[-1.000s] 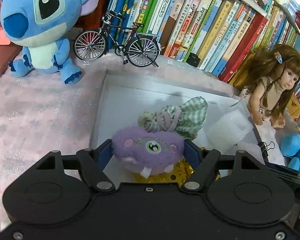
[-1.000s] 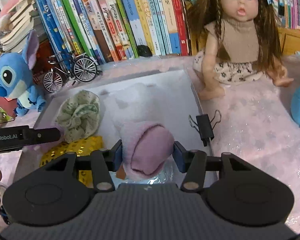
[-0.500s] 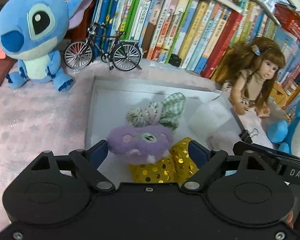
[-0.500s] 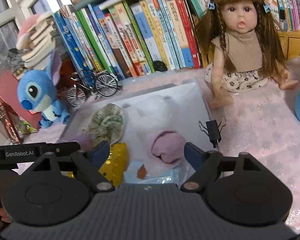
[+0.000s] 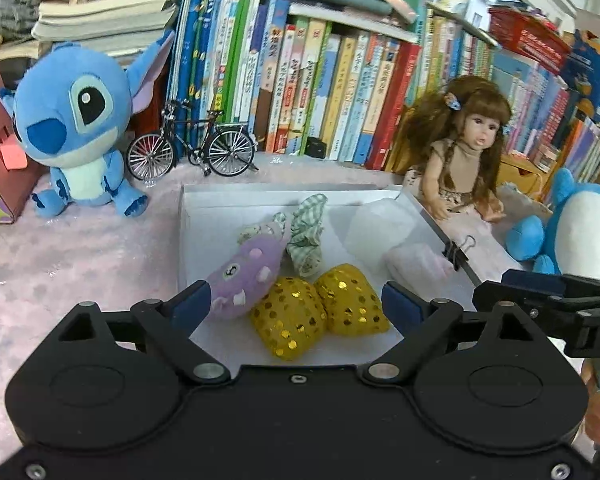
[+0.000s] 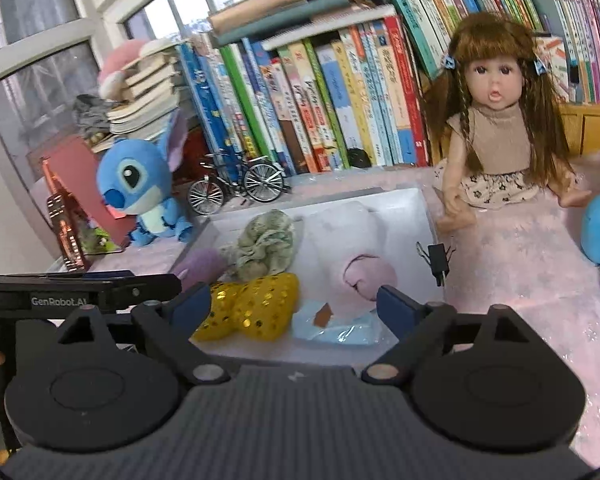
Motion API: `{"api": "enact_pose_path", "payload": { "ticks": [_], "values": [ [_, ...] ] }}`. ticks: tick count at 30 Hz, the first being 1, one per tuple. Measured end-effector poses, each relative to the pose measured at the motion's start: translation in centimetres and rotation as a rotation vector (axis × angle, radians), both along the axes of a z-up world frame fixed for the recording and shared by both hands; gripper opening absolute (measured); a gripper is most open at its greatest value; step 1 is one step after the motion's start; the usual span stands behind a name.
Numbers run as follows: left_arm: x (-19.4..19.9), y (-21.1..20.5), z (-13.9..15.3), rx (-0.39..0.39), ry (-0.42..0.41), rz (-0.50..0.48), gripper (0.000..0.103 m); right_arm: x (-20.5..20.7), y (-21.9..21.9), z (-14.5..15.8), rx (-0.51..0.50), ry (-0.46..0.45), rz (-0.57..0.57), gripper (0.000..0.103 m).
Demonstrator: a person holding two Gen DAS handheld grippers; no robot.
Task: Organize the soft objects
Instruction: 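Open the left tool to drop the purple plush while the right tool releases the pink hat in the box, then move the left tool to the folded white paper while the right tool approaches the small clear packet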
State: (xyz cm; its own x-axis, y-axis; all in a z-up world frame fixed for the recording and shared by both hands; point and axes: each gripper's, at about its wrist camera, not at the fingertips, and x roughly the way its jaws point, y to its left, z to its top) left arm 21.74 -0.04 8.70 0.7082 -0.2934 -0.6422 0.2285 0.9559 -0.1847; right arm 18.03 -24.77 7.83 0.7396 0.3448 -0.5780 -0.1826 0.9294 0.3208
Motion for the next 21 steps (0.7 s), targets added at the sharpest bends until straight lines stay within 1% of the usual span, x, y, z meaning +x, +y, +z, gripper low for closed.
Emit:
{"api": "enact_pose_path", "payload": {
  "ticks": [2,6,9,17,19,21],
  "values": [
    [-0.8,-0.1,0.2,0.009,-0.019,-0.005,0.092,-0.8,0.1,0.2,-0.002,-0.016,0.012,0.096],
    [-2.7,-0.1,0.6,0.013,-0.058,-0.028,0.093,-2.3,0.5,0.7,-0.015,-0.046,0.037,0.101],
    [-4.1,0.1,0.9,0.010,-0.071,-0.040,0.094,-3.4,0.6,1.1,-0.017,-0.068,0.052,0.101],
    [-7.5,1.8,0.8,-0.012,-0.064,-0.062,0.094,-6.6,-0.2,1.5,-0.043,-0.102,0.050,0.102],
    [-8.1,2.2,0.5,-0.015,-0.045,-0.066,0.094,-7.2,-0.5,1.3,-0.064,-0.088,0.038,0.102],
    [-8.7,2.6,0.2,-0.011,-0.007,-0.076,0.094,-7.7,-0.9,1.0,-0.091,-0.049,0.025,0.102]
  ]
}}
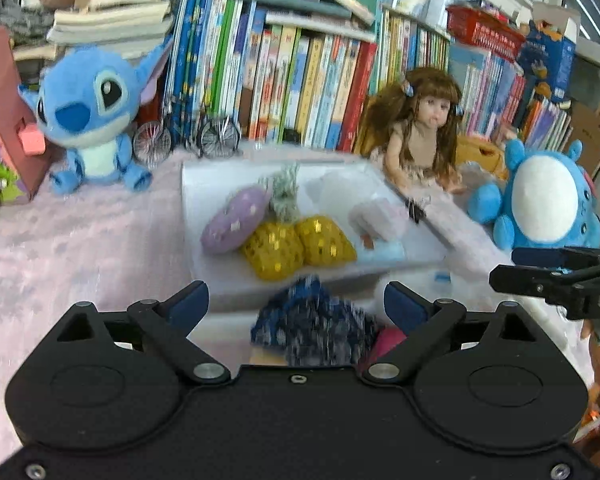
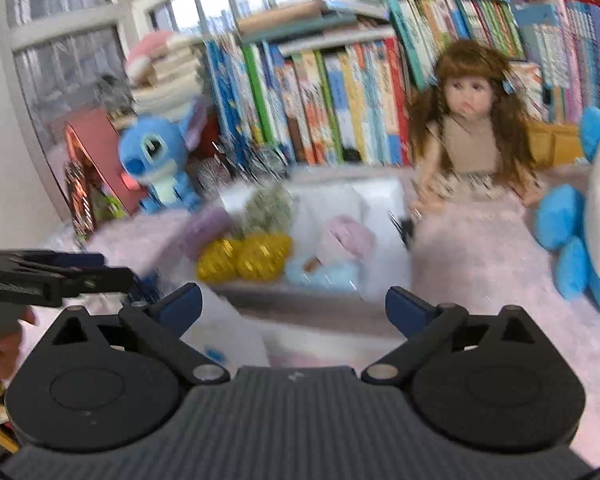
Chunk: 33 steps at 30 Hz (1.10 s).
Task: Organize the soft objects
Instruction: 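Move the left tool to the folded white paper while the right tool approaches the small clear packet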
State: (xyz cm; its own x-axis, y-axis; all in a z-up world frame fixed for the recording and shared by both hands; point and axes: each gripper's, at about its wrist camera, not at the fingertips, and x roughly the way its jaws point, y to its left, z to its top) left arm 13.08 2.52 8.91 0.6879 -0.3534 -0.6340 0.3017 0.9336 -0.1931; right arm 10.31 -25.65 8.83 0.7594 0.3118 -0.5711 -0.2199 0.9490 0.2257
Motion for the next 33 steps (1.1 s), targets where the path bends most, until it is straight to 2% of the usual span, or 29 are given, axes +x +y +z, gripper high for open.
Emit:
{"api": "enact_pose_path", "payload": {
  "ticks": [1,3,5,8,10,13,16,20,24,27,30,33],
  "values": [
    [-0.2,0.1,-0.1,0.009,0.020,-0.009,0.094,-0.2,-0.2,-0.1,-0.020,0.024,-0.008,0.102],
    [-0.6,0.3,-0.3,0.051,0.061,-0.021,0.086,-0.5,-0.5,-0.3,-0.058,0.072,-0.024,0.102],
    [-0.9,0.2,-0.5,0.089,0.091,-0.035,0.073,-0.7,-0.9,-0.4,-0.086,0.124,-0.042,0.102],
    [-1.5,0.1,-1.1,0.115,0.142,-0.070,0.067,-1.0,-1.4,-0.6,-0.104,0.172,-0.044,0.101],
    [-1.7,0.0,-1.5,0.097,0.186,-0.095,0.063,-1.2,-1.4,-1.0,-0.140,0.197,-0.051,0.099],
    [-1.7,-0.1,-1.9,0.055,0.228,-0.103,0.063,-1.2,-1.3,-1.6,-0.179,0.219,-0.060,0.097],
    [-2.0,-0.5,-2.1,0.063,0.215,-0.108,0.063,-1.4,-1.4,-2.0,-0.174,0.210,-0.079,0.096],
    [-1.5,-1.1,-2.8,0.077,0.241,-0.098,0.063,-2.1,-1.1,-2.3,-0.192,0.170,-0.087,0.096],
    [-0.6,-2.0,-3.8,0.110,0.284,-0.097,0.063,-1.4,-0.6,-3.3,-0.235,0.222,-0.093,0.094],
    [-0.3,-2.4,-4.3,0.124,0.304,-0.090,0.062,-0.4,-0.9,-4.1,-0.229,0.276,-0.105,0.090],
    [0.0,-2.6,-4.8,0.120,0.323,-0.081,0.057,0.4,-1.4,-5.1,-0.200,0.331,-0.126,0.087],
    [0.4,-2.5,-5.3,0.091,0.357,-0.085,0.048,0.5,-1.4,-5.8,-0.199,0.344,-0.119,0.085]
  ]
}}
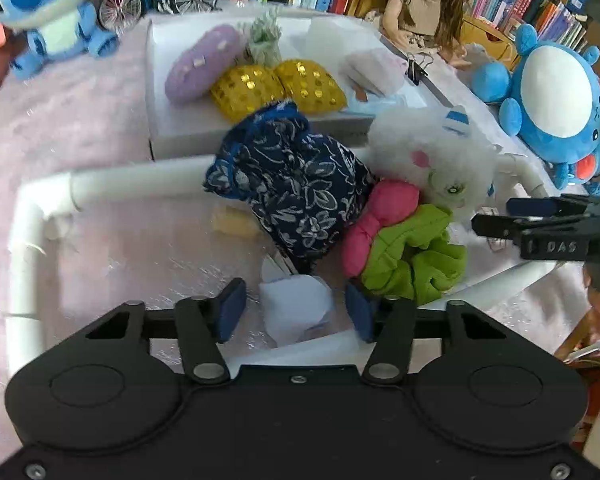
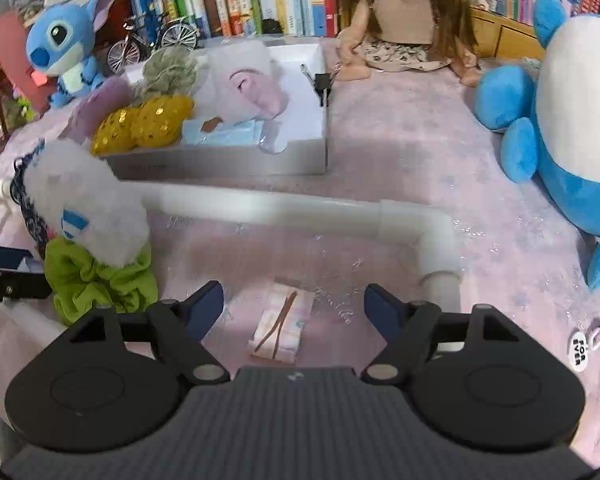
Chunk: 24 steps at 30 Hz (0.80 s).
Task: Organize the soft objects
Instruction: 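Move the left tool to the folded white paper while the right tool approaches the small clear packet, then close the left tool on the folded white paper while the right tool grasps the clear packet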
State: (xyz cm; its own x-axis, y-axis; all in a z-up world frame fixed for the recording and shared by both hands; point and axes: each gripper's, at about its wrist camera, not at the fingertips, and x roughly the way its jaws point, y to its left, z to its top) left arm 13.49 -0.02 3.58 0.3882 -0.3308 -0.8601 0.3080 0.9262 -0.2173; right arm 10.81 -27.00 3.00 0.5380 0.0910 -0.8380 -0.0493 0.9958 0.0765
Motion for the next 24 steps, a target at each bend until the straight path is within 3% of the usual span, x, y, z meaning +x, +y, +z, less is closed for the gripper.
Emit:
{"api": "enact_pose_path", "payload": {
  "ticks": [2,7,9,24],
  "values": [
    [0.1,-0.1,-0.2,0.000,0.003,0.004,0.038,-0.1,0.3,-0.3,-0.010,0.007,0.016,0.082],
    [-0.2,-0.2,0.0,-0.003,-0.017,0.007,0.036,-0.4,1.4,-0.4,-0.047,0.006,0.058,0.038],
    [-0.3,0.0,0.2,-0.007,-0.022,0.007,0.036,-0.4,1.3,-0.1,-0.020,0.011,0.051,0.030],
    [-1.1,1.7,2.6,-0.031,-0.080,0.033,0.035,-1.5,1.4,2.7,0.051,-0.055,0.072,0.029]
  ]
}}
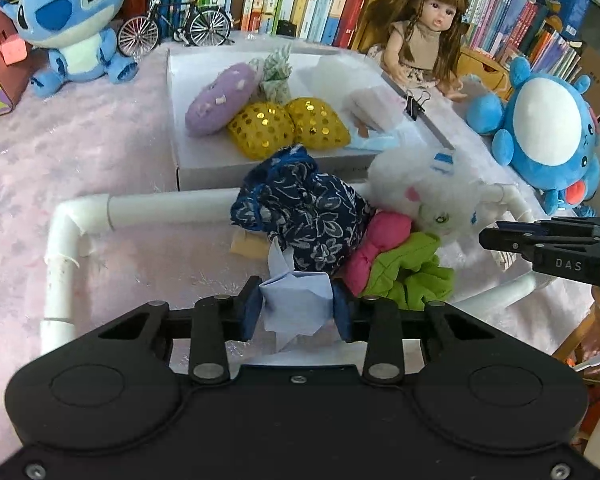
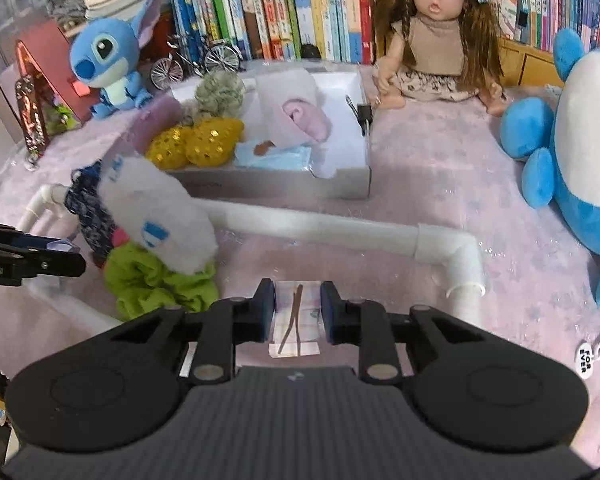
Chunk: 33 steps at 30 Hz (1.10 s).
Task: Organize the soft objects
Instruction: 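Close the left tool on the folded white paper while the right tool grasps the clear packet, then carry the white paper with the left tool while the right tool carries the packet into the box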
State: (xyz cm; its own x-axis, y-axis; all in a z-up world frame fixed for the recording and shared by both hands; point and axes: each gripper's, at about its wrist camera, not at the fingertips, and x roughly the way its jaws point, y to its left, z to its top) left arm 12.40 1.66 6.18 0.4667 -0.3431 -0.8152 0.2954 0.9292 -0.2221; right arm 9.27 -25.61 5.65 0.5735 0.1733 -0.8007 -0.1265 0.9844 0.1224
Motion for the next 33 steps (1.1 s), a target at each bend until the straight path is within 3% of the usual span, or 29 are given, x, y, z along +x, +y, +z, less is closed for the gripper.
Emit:
{"api": "enact_pose_path", "payload": {
  "ticks": [33],
  "values": [
    [-1.0,0.5,3.3,-0.023,-0.131,0.025,0.034,-0.8,0.1,2.7,0.069,-0.109,-0.016,0.030]
  ]
}}
